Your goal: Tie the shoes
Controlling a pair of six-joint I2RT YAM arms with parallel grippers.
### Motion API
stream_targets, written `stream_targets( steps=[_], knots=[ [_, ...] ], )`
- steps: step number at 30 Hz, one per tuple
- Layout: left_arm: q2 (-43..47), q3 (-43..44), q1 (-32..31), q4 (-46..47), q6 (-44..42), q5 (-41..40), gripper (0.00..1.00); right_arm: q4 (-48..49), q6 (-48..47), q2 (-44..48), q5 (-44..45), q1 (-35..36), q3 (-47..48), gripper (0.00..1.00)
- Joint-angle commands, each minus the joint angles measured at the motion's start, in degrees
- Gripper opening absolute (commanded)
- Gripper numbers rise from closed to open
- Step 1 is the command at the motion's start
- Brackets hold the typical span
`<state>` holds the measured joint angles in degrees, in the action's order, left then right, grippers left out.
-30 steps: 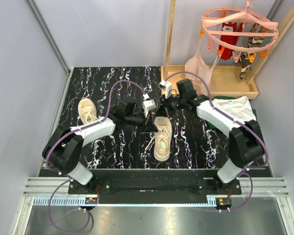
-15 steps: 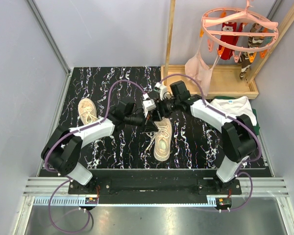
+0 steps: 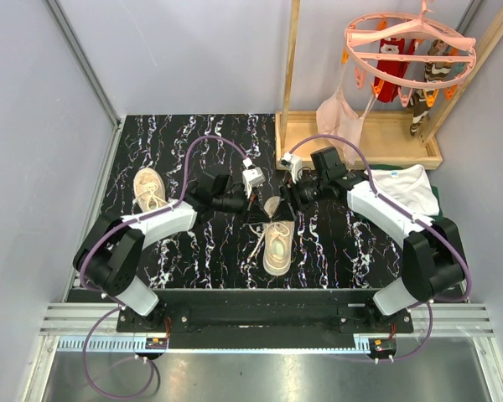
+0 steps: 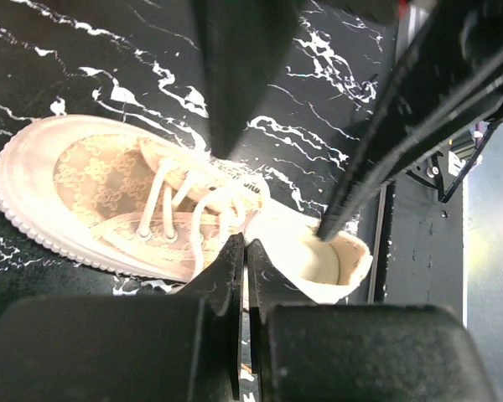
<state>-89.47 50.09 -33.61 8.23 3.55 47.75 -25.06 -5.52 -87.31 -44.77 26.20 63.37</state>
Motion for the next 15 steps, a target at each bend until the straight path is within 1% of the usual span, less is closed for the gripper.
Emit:
stream_targets(
  steps=[1,2,3,9,11,12,15],
  knots=[
    [-0.88,1.77,0.47,3.37,0.40,0.95,0.00,-0.69,-2.30,-1.02,-3.30,0.17,-0.80,0.63],
    [-0.97,1.86,0.56,3.29,0.40,0.94,0.00,-0.78,-2.48,-1.11,-3.65,0.35,-0.80,0.60],
    [-1.06,1.86,0.56,3.28,0.40,0.94,0.00,-0.69,-2.57,-1.28,-3.65,0.26,-1.06,0.59],
    [-1.06,1.86,0.47,3.28,0.32,1.12,0.00,0.45,-3.45,-2.69,-2.42,0.61,-1.76,0.58],
    [-0.97,1.77,0.47,3.28,0.32,1.21,0.00,0.62,-3.53,-3.48,-2.34,0.79,-1.68,0.55],
    [-1.06,1.86,0.47,3.20,0.32,1.21,0.00,1.06,-3.45,-3.74,-2.34,0.70,-1.50,0.52],
    [-1.32,2.03,0.47,3.02,0.32,1.30,0.00,2.20,-2.39,-4.45,-2.25,0.87,-1.06,0.49]
  ],
)
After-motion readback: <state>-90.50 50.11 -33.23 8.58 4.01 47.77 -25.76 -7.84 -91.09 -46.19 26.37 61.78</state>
